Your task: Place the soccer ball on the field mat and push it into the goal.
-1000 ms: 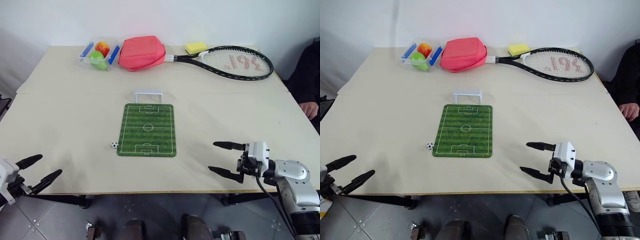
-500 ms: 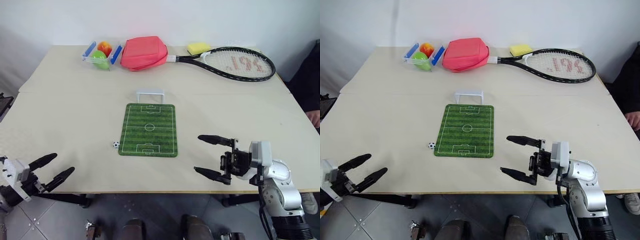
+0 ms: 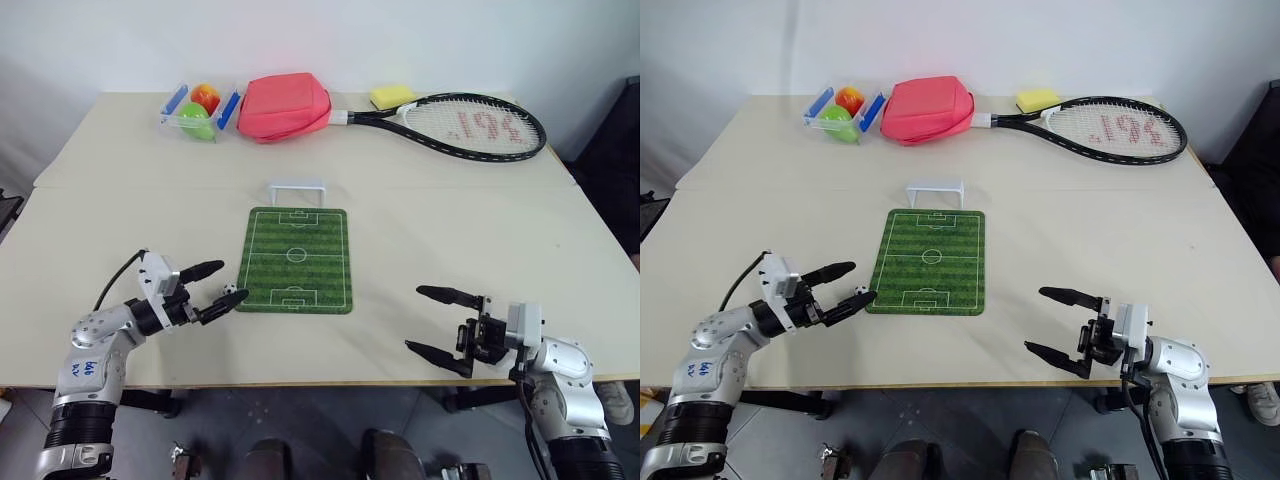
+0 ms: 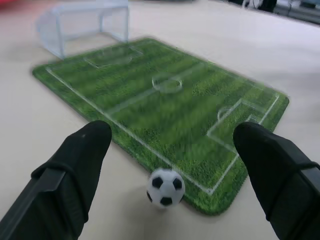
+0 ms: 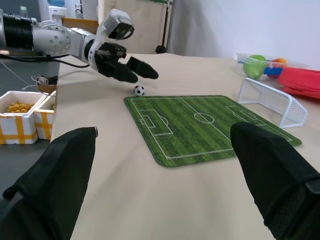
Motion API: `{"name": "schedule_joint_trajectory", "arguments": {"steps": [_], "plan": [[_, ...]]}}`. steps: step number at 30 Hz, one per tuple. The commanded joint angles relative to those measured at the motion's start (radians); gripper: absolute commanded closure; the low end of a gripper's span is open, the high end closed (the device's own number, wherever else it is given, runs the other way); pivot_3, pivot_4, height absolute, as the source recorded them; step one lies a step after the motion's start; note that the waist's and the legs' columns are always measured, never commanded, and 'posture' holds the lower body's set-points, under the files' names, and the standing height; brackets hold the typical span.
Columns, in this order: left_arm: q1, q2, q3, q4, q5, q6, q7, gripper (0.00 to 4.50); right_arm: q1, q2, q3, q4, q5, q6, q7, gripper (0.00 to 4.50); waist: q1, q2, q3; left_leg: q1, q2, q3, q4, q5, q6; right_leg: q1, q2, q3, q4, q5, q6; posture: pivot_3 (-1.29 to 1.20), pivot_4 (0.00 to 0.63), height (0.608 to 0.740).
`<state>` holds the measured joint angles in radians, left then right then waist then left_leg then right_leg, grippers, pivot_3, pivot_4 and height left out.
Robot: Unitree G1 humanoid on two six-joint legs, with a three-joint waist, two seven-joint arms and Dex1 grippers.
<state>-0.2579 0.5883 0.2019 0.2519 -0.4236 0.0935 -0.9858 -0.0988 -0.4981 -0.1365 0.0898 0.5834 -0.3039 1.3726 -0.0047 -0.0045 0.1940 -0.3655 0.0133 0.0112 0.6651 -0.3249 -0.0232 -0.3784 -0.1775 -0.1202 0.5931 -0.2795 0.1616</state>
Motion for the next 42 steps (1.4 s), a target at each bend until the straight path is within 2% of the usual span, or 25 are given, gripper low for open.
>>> {"name": "schedule_joint_trajectory", "arguments": {"steps": [1,5,8,17,22,26,31,35,38,42], "plan": [[-0.022,0.010,-0.012,0.036,0.015,-0.022,-0.032,0.07,0.025,0.014,-0.029,0.003,0.006,-0.049,-0.002,0.00,0.003,0.000,0.000,0.000,0.000,0.000,0.000,0.000,0.000,0.000,0.000,0.000,0.000,0.000,0.000,0.00,0.150,0.740],[-0.044,0.006,-0.031,0.078,0.044,-0.051,-0.038,0.07,0.059,0.020,-0.024,-0.017,0.002,-0.070,-0.016,0.00,0.010,0.000,0.000,0.000,0.000,0.000,0.000,0.000,0.000,0.000,0.000,0.000,0.000,0.000,0.000,0.00,0.150,0.740],[-0.067,-0.015,-0.049,0.100,0.062,-0.072,-0.030,0.68,0.082,0.023,-0.021,-0.041,0.001,-0.078,-0.031,0.00,0.012,0.000,0.000,0.000,0.000,0.000,0.001,0.000,0.000,0.000,0.000,0.000,0.000,0.000,0.000,0.00,0.150,0.740],[-0.097,-0.026,-0.070,0.170,0.103,-0.110,-0.030,3.59,0.104,0.013,-0.004,-0.142,0.000,-0.036,-0.099,0.00,0.011,0.000,0.000,0.000,0.000,0.000,0.001,0.000,0.000,0.000,0.000,0.000,0.000,0.000,0.000,0.00,0.150,0.740],[-0.113,-0.015,-0.044,0.166,0.071,-0.121,-0.067,3.63,0.094,0.008,-0.005,-0.174,-0.005,-0.008,-0.133,0.00,0.011,0.000,0.000,0.000,0.000,0.000,0.001,0.000,0.000,0.000,0.000,0.001,0.001,0.000,0.000,0.00,0.150,0.740],[-0.138,0.016,-0.025,0.045,-0.026,-0.071,-0.176,3.63,0.072,-0.002,-0.032,-0.169,0.016,-0.003,-0.136,0.00,0.009,0.000,0.000,0.000,0.000,0.000,0.001,0.000,0.000,0.000,0.000,0.000,0.001,0.000,0.000,0.00,0.150,0.740],[-0.183,0.039,-0.152,-0.074,0.000,-0.030,-0.294,3.63,0.070,-0.083,-0.085,-0.105,0.055,0.004,-0.042,0.00,0.027,0.000,0.000,-0.001,-0.001,0.000,0.002,0.000,0.000,0.000,0.000,0.001,0.000,0.000,0.000,0.00,0.150,0.740],[-0.233,0.019,-0.261,-0.039,0.087,-0.067,-0.324,3.63,0.073,-0.144,-0.128,-0.017,0.063,-0.006,0.037,0.00,0.029,0.000,0.000,-0.001,-0.001,0.000,0.002,0.000,0.001,0.001,0.000,0.000,-0.001,0.000,0.000,0.00,0.150,0.740],[-0.307,-0.076,-0.342,0.103,0.190,-0.142,-0.267,3.63,0.090,-0.165,-0.161,0.026,0.064,-0.018,0.076,0.00,0.030,0.000,0.000,-0.001,0.000,0.001,0.002,0.000,0.001,0.001,0.000,0.000,-0.001,0.000,0.000,0.00,0.150,0.740],[-0.352,-0.134,-0.351,0.226,0.231,-0.227,-0.235,3.63,0.137,-0.153,-0.174,-0.016,0.071,-0.018,0.075,0.00,0.029,0.000,0.000,-0.002,0.000,0.001,0.003,0.000,0.001,0.001,0.000,0.000,-0.001,0.001,0.001,0.00,0.150,0.740]]}}
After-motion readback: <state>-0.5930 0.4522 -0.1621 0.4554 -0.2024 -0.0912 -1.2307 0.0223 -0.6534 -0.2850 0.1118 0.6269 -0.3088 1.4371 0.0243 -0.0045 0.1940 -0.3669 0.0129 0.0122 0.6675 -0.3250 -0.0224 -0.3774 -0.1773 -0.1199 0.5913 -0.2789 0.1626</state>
